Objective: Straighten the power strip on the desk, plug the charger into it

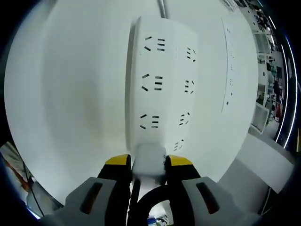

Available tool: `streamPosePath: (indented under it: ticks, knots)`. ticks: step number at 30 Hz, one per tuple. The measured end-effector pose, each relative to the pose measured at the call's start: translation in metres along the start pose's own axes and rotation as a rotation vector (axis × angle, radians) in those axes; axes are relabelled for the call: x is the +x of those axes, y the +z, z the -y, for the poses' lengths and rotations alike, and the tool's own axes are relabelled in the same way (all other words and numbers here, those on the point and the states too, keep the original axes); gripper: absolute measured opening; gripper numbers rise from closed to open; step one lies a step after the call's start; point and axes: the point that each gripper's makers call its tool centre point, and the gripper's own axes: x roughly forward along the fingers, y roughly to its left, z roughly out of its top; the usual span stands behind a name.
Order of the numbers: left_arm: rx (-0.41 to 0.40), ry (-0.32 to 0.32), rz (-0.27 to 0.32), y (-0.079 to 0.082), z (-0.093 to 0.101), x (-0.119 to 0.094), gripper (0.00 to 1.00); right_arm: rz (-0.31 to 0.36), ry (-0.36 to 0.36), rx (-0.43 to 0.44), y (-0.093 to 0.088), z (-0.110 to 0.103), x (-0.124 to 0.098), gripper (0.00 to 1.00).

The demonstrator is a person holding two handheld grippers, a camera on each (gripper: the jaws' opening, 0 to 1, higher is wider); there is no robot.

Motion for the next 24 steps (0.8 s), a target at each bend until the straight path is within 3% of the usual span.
streamPosePath:
  ticks: [14,24]
  knots:
    - [-0.023,0.002,0.007,-0.001,-0.003,-0.001,0.99,0.054,0.043,0.060,0.004,-0.006,-0.005,0.39]
    - [-0.028,0.002,0.009,-0.002,-0.002,-0.001,0.99,0.123,-0.017,0.067,0.011,0.005,-0.016,0.47]
